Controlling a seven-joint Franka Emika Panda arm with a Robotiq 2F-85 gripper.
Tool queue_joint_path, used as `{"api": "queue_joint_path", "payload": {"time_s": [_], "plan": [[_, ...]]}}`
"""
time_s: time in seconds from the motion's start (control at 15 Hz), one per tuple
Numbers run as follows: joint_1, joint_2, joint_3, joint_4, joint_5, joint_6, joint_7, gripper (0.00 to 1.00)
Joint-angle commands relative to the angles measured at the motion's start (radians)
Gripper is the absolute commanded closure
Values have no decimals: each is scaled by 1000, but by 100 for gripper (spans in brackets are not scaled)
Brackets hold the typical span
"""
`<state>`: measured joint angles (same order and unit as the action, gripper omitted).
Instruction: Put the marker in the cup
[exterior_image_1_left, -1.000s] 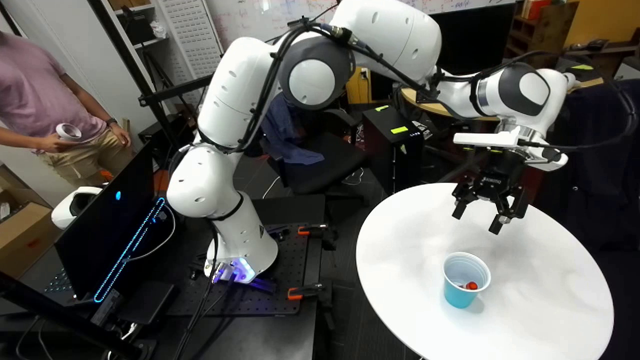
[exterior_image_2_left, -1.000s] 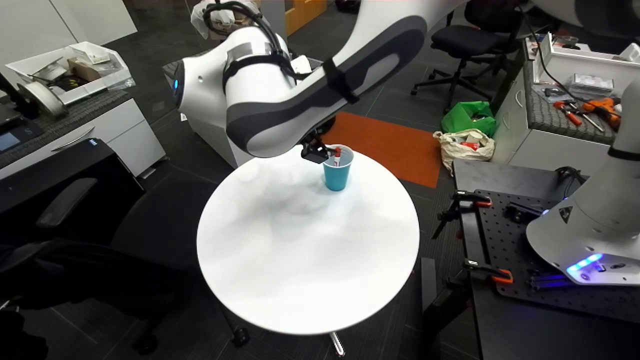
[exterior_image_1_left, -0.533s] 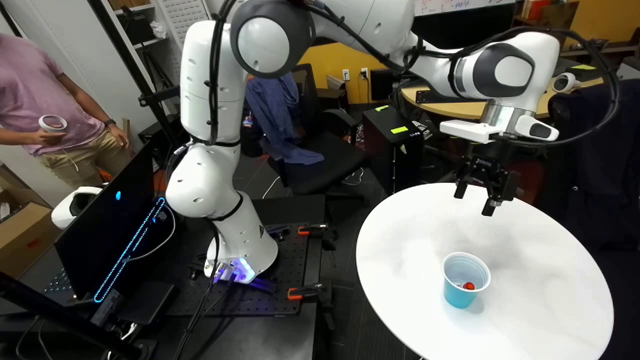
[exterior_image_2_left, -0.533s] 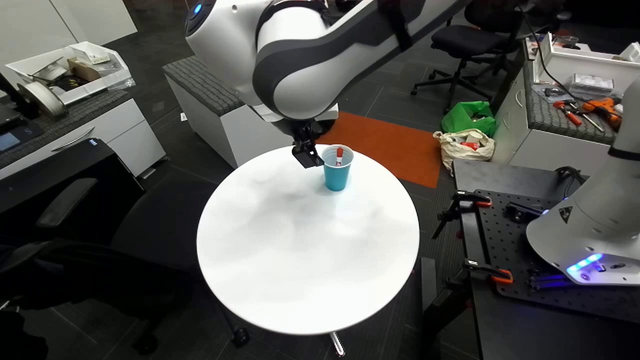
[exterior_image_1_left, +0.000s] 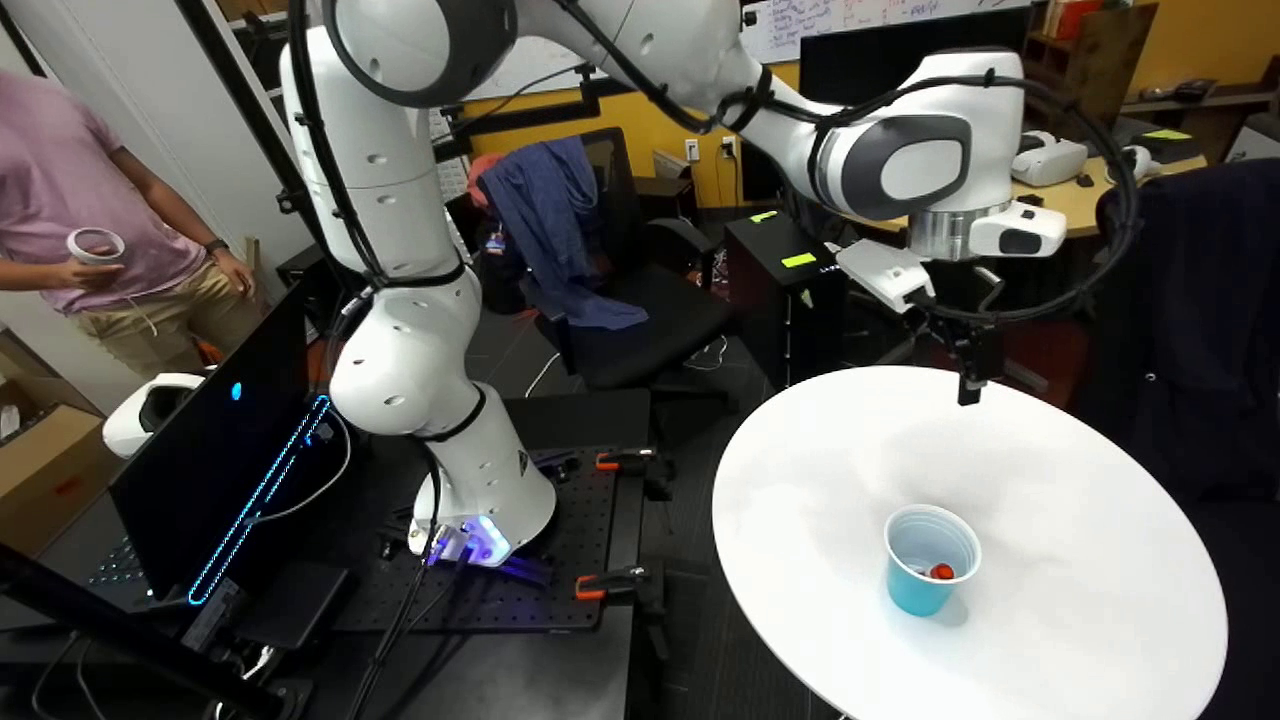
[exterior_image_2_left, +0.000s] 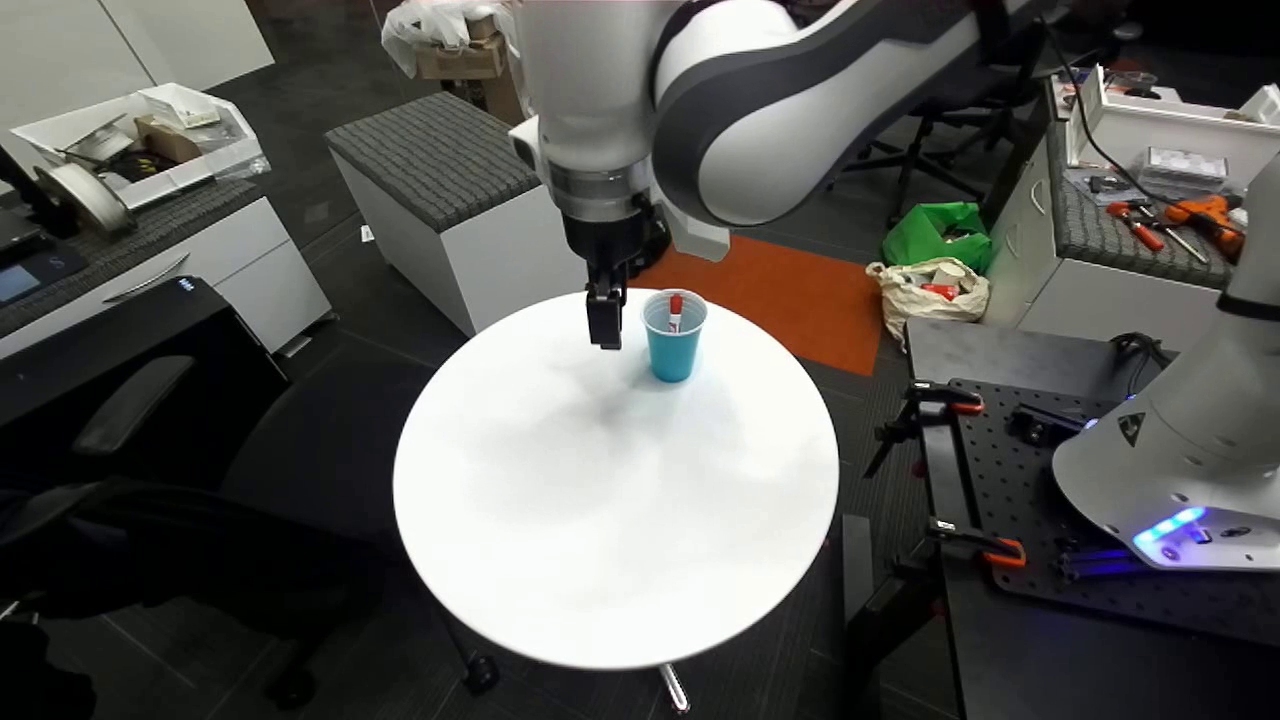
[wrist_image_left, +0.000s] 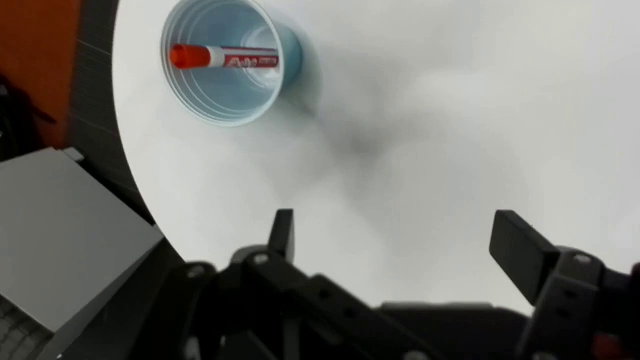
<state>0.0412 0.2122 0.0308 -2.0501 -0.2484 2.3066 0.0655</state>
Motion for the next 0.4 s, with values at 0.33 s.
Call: {"api": "queue_joint_path", "payload": {"time_s": [0.33], "plan": [[1, -53, -7, -81, 9, 77, -2, 0]]}}
